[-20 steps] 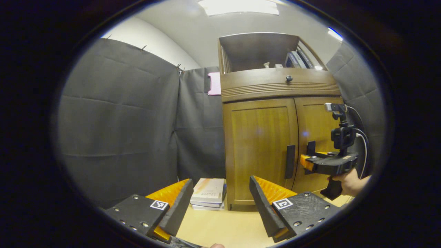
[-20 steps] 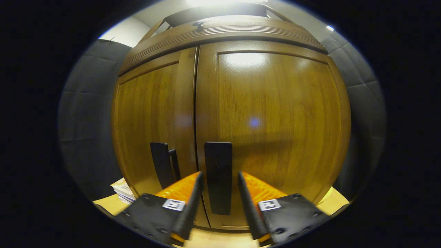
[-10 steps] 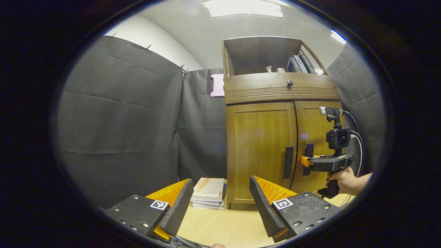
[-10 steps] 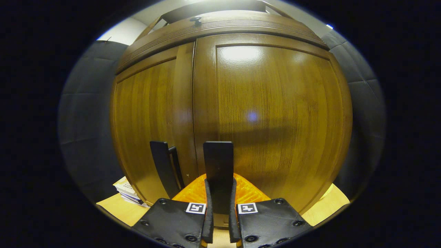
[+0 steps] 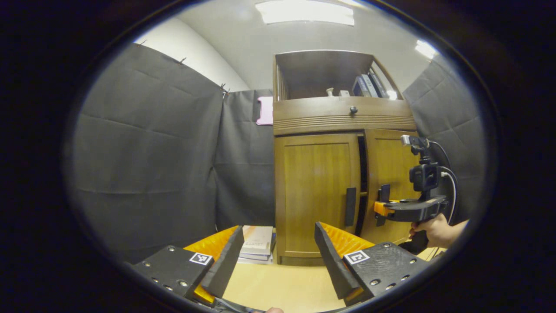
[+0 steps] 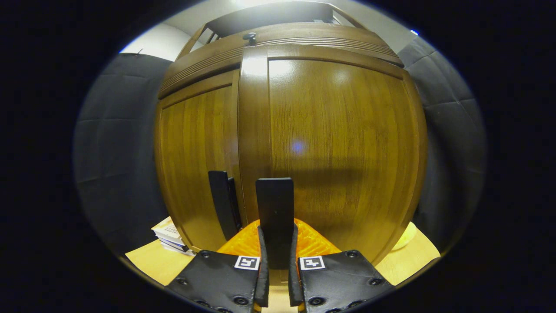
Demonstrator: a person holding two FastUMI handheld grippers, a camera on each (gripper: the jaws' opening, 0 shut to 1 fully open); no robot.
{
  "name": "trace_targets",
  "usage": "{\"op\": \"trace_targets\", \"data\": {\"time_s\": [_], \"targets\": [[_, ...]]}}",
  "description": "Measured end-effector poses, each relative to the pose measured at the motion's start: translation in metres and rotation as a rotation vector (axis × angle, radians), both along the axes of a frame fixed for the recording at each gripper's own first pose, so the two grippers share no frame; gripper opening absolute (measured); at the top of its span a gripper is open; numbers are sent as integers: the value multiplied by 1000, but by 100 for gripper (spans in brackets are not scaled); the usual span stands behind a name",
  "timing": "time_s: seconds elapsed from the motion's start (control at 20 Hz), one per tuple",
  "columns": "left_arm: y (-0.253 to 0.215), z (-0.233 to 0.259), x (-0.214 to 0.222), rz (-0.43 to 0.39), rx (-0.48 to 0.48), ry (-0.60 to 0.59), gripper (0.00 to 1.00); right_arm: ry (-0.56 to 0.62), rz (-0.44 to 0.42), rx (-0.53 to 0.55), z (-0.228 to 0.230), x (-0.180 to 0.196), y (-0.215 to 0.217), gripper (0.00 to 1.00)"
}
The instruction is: Open the right door of the double-door shoe cabinet with the right hand, and open the left door with the left hand.
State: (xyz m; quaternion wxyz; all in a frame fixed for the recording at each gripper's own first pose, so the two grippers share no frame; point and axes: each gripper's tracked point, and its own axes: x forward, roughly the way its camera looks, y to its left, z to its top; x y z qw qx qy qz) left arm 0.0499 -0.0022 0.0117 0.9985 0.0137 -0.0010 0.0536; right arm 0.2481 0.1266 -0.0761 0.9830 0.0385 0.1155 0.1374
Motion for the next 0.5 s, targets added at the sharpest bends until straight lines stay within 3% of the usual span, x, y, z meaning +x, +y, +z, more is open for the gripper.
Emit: {"op": "trace_targets", "data": {"time_s": [0.25,0.45,0.5], "targets": [[-3,3,-1,-34,-12,1,94,-4,19,-3,8,-18,-8,22],[-5,4,-1,-74,-17,-2,94,-7,22,-11,5,-31,-16,17],[-6,3,-1,-85,-13,0,94,-6,22,-12,5,-35,-18,22]]}}
